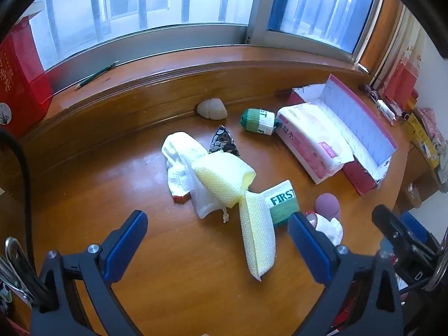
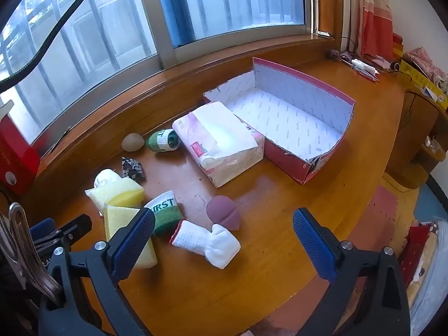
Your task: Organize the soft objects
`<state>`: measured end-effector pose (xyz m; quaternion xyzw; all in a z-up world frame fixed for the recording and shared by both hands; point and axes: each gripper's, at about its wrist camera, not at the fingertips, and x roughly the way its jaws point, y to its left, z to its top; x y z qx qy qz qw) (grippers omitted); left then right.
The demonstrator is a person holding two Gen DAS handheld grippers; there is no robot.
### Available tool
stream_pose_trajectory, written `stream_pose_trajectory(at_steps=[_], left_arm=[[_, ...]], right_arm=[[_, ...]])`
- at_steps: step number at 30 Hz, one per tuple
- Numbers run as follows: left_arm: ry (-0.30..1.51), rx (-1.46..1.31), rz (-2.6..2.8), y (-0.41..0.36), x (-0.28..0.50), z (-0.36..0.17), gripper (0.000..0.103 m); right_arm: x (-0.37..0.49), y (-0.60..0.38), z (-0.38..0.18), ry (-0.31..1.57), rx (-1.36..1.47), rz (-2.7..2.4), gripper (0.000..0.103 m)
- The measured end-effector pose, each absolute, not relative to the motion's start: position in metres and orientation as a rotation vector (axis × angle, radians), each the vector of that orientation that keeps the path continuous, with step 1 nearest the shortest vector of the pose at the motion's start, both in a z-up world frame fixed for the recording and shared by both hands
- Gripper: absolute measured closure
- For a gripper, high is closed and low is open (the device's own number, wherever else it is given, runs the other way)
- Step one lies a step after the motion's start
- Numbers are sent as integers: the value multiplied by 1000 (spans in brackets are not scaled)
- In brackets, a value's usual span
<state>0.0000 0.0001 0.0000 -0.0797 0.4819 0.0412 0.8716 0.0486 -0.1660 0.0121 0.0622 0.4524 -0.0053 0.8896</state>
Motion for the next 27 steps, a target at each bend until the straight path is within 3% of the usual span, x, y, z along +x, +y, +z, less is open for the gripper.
stream_pose_trajectory(at_steps=[27], left_arm=[[1013, -158, 90, -1, -3, -3, 1]], right_arm=[[52, -167, 8, 946, 132, -10, 2]])
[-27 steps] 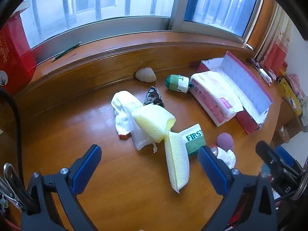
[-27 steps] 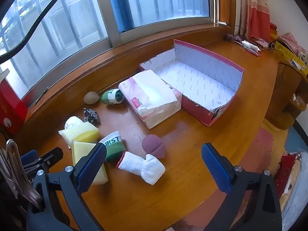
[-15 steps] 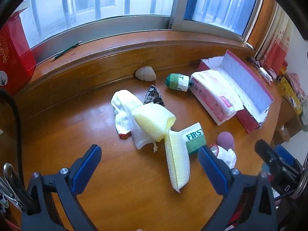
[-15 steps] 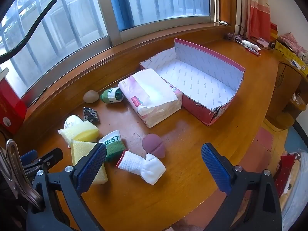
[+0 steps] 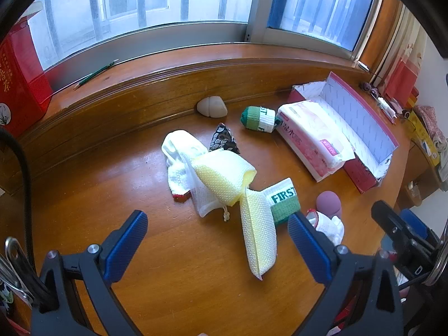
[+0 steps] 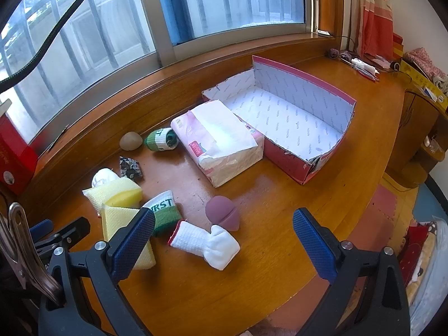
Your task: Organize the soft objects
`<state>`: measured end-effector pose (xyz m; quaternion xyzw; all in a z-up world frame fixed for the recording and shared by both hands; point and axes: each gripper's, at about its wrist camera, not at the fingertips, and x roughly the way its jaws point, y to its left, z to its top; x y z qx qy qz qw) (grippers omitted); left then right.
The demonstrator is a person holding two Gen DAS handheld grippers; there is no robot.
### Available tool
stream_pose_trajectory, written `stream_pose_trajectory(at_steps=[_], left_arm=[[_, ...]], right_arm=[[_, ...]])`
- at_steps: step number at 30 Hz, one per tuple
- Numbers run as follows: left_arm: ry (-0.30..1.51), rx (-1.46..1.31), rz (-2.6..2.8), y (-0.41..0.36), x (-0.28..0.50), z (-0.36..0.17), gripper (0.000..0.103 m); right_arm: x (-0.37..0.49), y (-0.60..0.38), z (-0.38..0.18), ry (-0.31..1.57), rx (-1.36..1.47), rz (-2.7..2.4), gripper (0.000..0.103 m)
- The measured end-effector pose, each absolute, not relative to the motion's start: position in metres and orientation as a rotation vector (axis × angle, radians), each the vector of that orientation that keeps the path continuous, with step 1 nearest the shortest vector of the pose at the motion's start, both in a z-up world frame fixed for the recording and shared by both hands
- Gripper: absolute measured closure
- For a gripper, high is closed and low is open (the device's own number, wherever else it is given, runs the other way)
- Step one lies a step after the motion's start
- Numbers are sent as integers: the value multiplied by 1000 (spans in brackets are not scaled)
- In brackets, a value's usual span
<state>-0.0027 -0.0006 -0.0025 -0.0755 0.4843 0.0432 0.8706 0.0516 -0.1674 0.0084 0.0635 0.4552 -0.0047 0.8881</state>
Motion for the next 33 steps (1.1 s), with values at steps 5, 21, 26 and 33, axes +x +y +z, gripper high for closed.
stream_pose_trajectory(at_steps=[5, 21, 26, 33], left_arm=[[1013, -158, 90, -1, -3, -4, 1], [1016, -157, 89, 0, -4, -6, 1], [1018, -157, 90, 1, -3, -10, 1], [1019, -156, 89, 1, -4, -10, 1]], right_arm=[[52, -167, 8, 948, 131, -11, 2], [53, -168, 9, 949, 130, -13, 2], [53, -168, 8, 950, 131, -13, 2], [53, -168, 8, 951, 131, -13, 2]])
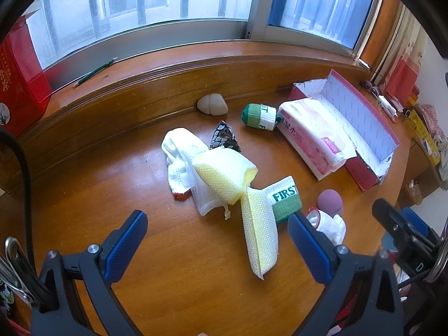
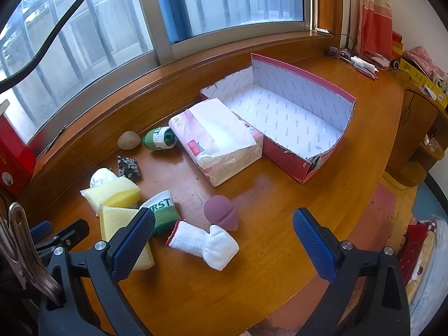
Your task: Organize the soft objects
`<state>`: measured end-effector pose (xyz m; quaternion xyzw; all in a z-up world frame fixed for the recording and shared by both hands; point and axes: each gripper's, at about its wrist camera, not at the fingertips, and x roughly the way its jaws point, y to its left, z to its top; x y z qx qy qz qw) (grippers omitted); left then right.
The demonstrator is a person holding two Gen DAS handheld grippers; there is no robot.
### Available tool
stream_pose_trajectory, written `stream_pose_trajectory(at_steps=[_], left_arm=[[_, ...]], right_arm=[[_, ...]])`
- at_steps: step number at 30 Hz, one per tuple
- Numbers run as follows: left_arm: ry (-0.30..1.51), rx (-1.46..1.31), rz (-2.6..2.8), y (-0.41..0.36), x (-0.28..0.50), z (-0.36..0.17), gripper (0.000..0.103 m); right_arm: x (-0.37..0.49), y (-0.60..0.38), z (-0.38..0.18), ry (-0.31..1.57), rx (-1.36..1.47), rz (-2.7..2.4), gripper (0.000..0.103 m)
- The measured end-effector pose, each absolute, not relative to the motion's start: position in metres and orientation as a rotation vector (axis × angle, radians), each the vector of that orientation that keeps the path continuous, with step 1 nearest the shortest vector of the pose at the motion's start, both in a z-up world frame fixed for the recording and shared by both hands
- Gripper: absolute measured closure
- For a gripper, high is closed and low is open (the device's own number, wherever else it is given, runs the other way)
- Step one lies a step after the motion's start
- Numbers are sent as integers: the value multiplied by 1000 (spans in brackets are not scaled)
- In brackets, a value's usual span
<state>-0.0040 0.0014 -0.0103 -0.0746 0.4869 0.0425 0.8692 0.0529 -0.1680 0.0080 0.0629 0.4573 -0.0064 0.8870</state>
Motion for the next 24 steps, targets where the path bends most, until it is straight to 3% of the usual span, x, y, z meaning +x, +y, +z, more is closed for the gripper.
stream_pose_trajectory(at_steps=[24], left_arm=[[1031, -156, 90, -2, -6, -15, 1]], right_arm=[[51, -168, 2, 964, 134, -18, 2]])
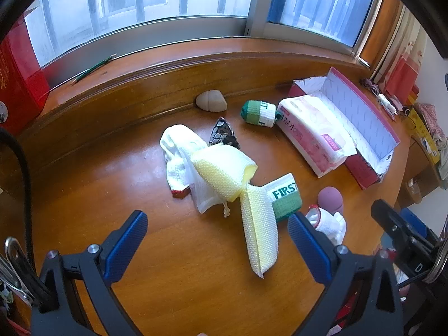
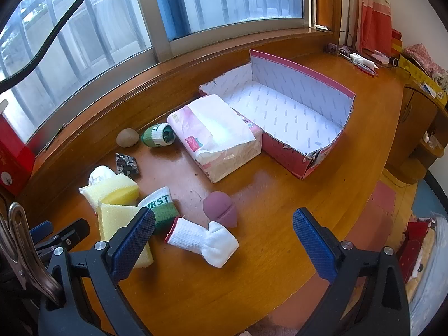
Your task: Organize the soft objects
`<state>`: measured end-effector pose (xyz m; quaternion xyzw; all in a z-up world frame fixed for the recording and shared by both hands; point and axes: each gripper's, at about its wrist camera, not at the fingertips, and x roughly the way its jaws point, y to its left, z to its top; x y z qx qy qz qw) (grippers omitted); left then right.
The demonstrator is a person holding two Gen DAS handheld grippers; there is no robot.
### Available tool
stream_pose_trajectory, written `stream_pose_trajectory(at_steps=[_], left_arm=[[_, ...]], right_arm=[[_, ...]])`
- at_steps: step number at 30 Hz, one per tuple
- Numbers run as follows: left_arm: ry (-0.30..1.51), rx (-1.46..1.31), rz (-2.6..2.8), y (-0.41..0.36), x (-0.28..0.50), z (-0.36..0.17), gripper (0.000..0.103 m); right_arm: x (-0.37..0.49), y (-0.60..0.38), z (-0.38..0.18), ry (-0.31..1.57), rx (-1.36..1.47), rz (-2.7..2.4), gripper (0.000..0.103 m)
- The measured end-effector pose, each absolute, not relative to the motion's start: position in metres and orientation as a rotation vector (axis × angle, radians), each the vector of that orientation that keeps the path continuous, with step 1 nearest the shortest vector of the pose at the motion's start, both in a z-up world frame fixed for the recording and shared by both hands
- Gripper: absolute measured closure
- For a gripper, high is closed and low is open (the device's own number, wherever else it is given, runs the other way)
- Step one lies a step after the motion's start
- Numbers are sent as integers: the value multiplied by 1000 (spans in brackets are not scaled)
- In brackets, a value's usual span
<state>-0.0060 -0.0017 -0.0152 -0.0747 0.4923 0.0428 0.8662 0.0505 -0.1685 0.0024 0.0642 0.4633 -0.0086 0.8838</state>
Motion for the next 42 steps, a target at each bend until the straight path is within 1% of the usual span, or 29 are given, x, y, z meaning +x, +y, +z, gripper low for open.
stream_pose_trajectory(at_steps=[20, 22, 25, 32, 40, 42], left_arm=[[1043, -194, 148, 35, 3, -20, 1], [1046, -198, 151, 39, 4, -22, 1], [1052, -202, 163, 46, 4, -25, 1], [1066, -210, 189, 64, 2, -33, 1], [1093, -225, 215, 87, 1, -45, 8], [1099, -231, 211, 92, 2, -48, 9]], right_arm=[[61, -155, -1, 985, 122, 64, 2], [62, -151, -2, 988, 119, 85, 3], [62, -143, -3, 993, 109, 127, 7], [60, -117, -5, 998, 57, 217, 8], [51, -86, -12, 1026, -1, 318, 9], [49, -78, -14, 1035, -13, 341, 12]])
